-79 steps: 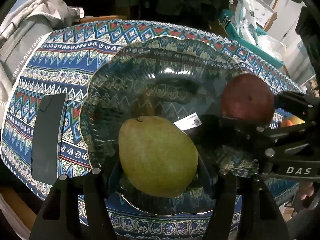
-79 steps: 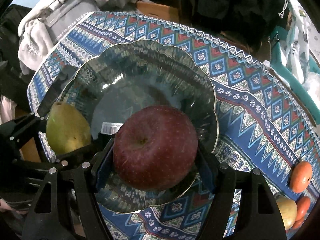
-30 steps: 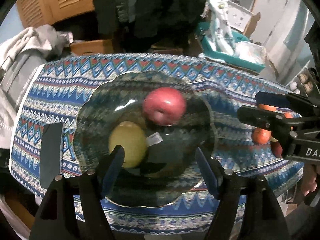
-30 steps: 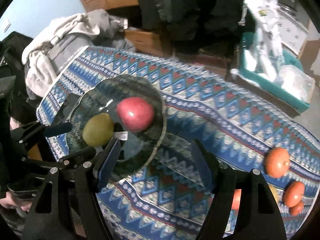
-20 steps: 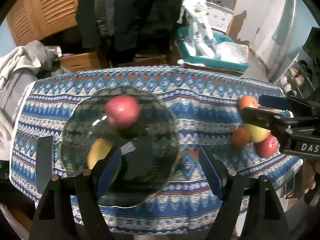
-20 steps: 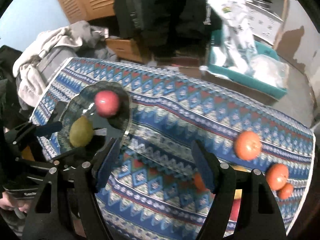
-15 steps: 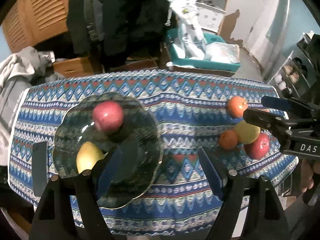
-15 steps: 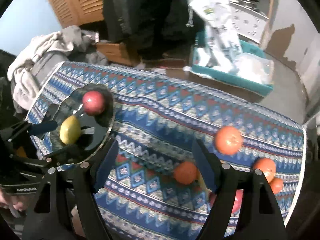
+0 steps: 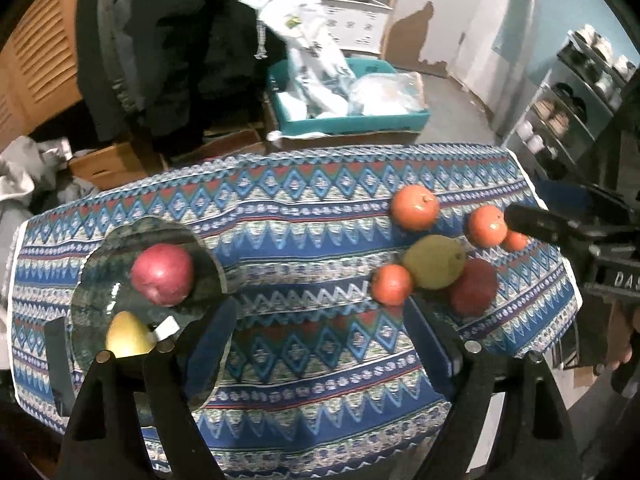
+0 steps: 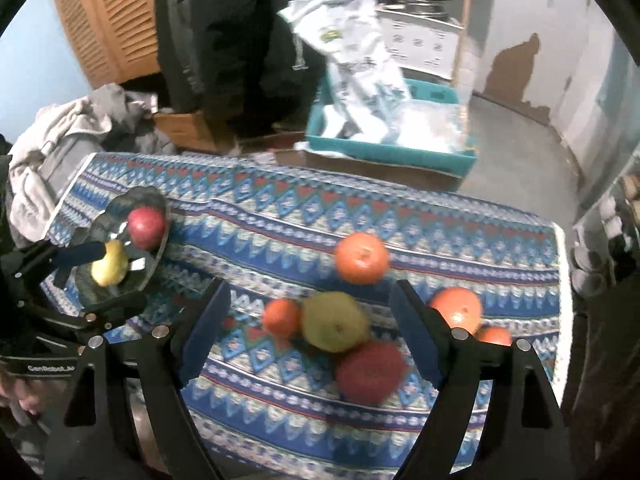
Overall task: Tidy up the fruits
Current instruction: 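Withdraw both tools from the bowl back toward the remaining fruit, then move the left tool to the yellow-green pear while the right tool approaches the large orange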
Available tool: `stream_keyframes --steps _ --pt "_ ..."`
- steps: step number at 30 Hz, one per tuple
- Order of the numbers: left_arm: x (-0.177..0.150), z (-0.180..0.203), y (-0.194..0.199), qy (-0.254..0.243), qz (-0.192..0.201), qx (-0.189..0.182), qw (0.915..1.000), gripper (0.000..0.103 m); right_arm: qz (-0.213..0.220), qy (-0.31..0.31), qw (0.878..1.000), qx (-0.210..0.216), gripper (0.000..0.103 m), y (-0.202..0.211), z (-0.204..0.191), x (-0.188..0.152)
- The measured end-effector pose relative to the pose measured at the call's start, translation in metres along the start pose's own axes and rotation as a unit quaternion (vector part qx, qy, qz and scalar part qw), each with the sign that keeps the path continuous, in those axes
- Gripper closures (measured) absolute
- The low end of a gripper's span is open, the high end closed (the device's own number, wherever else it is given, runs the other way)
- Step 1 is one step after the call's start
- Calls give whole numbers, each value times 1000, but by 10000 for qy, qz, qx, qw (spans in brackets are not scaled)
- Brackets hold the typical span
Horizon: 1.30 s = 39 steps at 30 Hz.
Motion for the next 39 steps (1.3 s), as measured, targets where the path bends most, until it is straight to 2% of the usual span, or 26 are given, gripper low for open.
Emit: stream_keyframes --steps 4,12,18,26,35,39 --pt "3 15 -9 -118 -155 -150 9997 17 34 -257 9996 -96 20 8 27 -7" --pt "7 45 -21 -413 -285 -202 9985 17 111 -682 9974 -219 20 21 71 -17" --pt "13 57 -30 -475 -376 -276 9978 17 86 -746 9965 -377 20 26 90 -23" --pt "26 71 -54 -279 -580 -518 9966 17 -86 -834 9951 -528 20 19 116 -28" --pt "38 82 -86 238 -834 -829 9928 17 -374 -904 9935 -580 20 -8 136 -29" --pt "42 92 -102 270 -1009 -894 9905 17 -530 -975 9920 -595 20 -24 146 -32"
Point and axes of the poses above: each gripper's, at about its wrist camera, not at the fingertips, and y roughly against the way its jaws point, z to its right, x to its top, the point moved 1 cm from there along -y, roughly the way its jaws point
